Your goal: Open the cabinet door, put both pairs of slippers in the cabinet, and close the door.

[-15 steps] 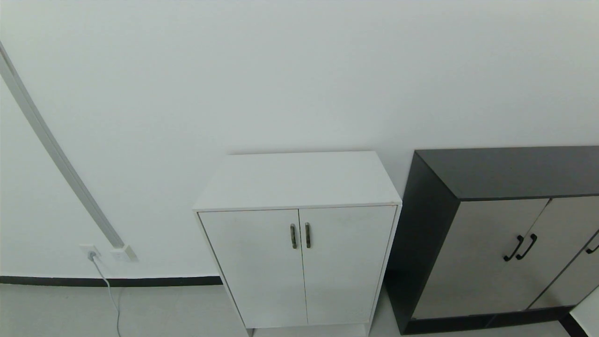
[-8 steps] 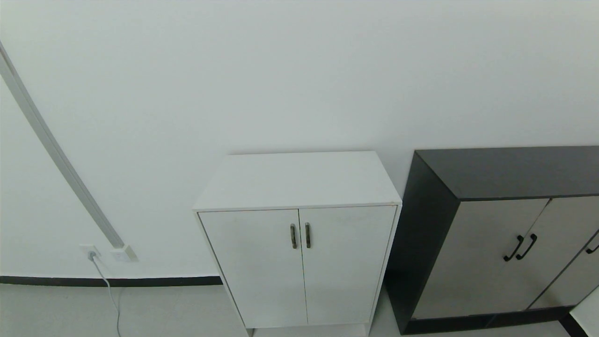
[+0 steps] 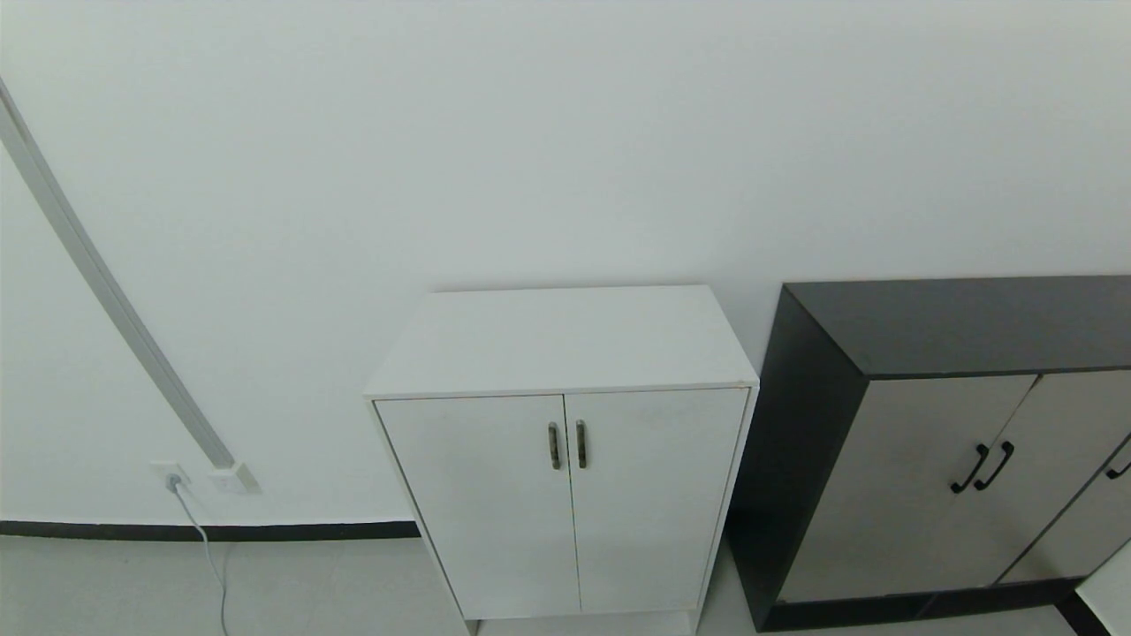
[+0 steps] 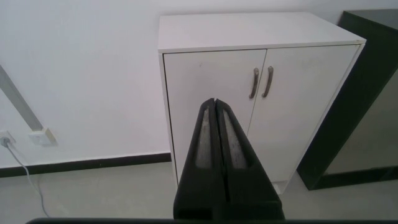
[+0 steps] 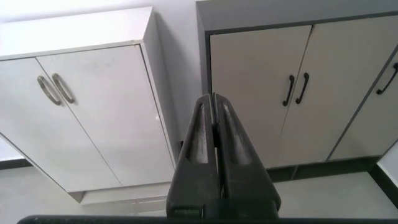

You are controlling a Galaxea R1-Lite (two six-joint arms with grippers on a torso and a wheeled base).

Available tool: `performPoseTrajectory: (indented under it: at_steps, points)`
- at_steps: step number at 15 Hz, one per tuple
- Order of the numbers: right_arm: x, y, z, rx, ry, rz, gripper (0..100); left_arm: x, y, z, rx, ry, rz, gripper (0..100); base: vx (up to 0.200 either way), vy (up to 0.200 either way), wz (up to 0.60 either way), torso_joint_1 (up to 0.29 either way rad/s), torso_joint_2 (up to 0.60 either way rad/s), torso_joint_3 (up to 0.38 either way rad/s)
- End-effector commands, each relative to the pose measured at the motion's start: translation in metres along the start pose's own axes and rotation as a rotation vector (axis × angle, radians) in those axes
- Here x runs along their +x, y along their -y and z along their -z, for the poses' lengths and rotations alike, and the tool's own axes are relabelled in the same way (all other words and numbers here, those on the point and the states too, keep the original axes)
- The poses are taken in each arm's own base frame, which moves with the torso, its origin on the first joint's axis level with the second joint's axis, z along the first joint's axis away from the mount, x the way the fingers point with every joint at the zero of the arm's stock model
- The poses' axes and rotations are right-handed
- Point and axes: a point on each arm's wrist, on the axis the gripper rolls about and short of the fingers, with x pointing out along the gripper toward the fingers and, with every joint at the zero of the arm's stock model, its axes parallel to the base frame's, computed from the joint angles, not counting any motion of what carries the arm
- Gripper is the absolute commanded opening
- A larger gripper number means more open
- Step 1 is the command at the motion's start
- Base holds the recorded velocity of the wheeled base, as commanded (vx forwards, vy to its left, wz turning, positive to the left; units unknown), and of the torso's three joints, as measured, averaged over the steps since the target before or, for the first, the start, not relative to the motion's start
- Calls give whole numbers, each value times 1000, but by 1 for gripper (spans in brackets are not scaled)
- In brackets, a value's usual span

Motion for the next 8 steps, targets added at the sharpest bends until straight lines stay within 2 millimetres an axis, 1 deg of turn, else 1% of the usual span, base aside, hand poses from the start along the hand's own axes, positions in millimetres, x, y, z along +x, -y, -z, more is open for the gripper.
performPoseTrajectory:
  at_steps: [1, 8]
  points:
    - [0, 0, 0, 0, -1, 0, 0, 0, 0, 0, 0, 0, 0, 0, 0, 0, 0, 0, 0, 0]
    - [0, 0, 0, -5, -3, 0, 0, 0, 0, 0, 0, 1, 0, 0, 0, 0, 0, 0, 0, 0]
